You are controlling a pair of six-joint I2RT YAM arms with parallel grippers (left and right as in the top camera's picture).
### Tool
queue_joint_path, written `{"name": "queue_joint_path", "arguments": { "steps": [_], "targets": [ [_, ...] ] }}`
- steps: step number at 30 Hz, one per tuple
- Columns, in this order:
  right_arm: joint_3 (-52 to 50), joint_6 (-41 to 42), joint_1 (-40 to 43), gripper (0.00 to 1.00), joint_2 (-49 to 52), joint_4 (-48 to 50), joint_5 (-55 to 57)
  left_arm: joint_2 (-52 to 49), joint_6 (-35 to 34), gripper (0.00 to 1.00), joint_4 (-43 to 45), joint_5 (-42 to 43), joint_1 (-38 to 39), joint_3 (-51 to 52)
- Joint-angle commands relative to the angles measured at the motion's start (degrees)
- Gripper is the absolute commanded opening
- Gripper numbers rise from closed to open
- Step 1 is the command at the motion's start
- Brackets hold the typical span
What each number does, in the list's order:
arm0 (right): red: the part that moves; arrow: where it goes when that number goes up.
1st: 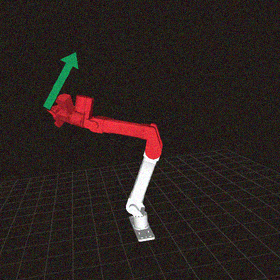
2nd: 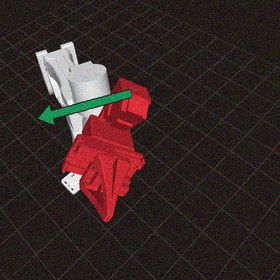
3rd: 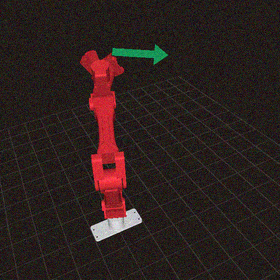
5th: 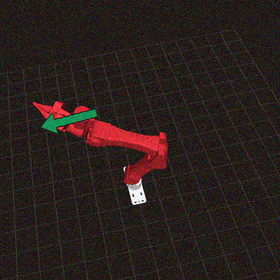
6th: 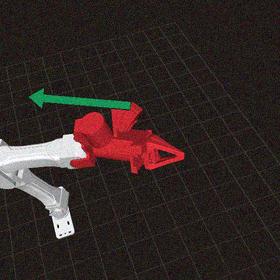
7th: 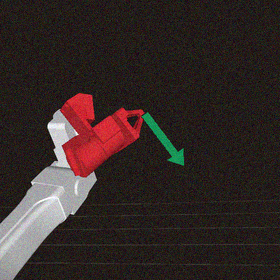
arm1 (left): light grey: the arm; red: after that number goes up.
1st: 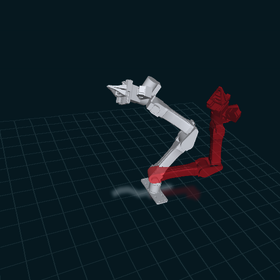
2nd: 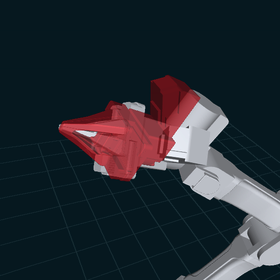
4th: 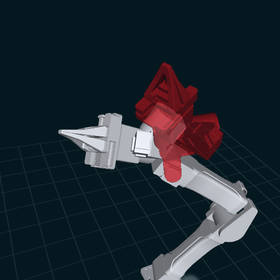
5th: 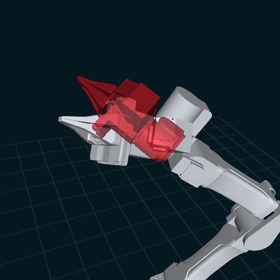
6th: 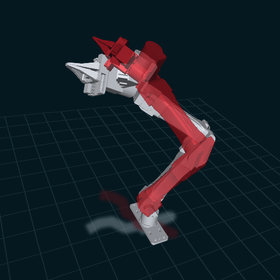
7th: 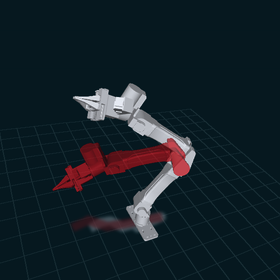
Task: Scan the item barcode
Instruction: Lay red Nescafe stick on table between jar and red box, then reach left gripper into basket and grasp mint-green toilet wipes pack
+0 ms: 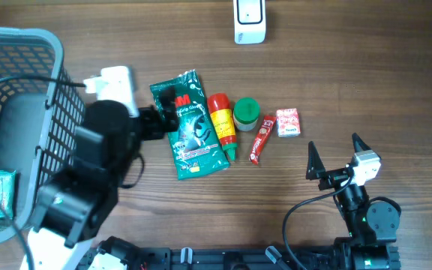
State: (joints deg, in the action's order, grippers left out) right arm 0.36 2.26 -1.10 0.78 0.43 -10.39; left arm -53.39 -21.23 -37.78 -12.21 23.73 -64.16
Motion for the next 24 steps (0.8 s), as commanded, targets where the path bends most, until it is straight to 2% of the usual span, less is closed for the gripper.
{"name": "queue_joint_path", "arguments": {
  "steps": [1, 9, 16, 24],
  "targets": [
    [-0.07, -0.66, -0.22, 1.0, -0.5, 0.28, 0.52, 0.2, 3.06, 1.0, -3.39, -0.94, -8.9, -7.74],
    [-0.07, -0.66, -0.22, 1.0, -0.5, 0.26, 0.52, -7.28, 0.37, 1.0, -13.7, -0.7, -31.43, -27.08],
    [-0.07, -0.68, -0.22, 1.0, -0.5, 0.26, 0.52, -16.59, -14.03, 1.0, -23.87, -0.7, -50.36, -27.89],
    [-0.07, -0.68, -0.22, 1.0, -0.5, 0.26, 0.52, -31.76, -15.76, 1.0, -33.24, -0.74, -64.92, -26.1]
  ]
}}
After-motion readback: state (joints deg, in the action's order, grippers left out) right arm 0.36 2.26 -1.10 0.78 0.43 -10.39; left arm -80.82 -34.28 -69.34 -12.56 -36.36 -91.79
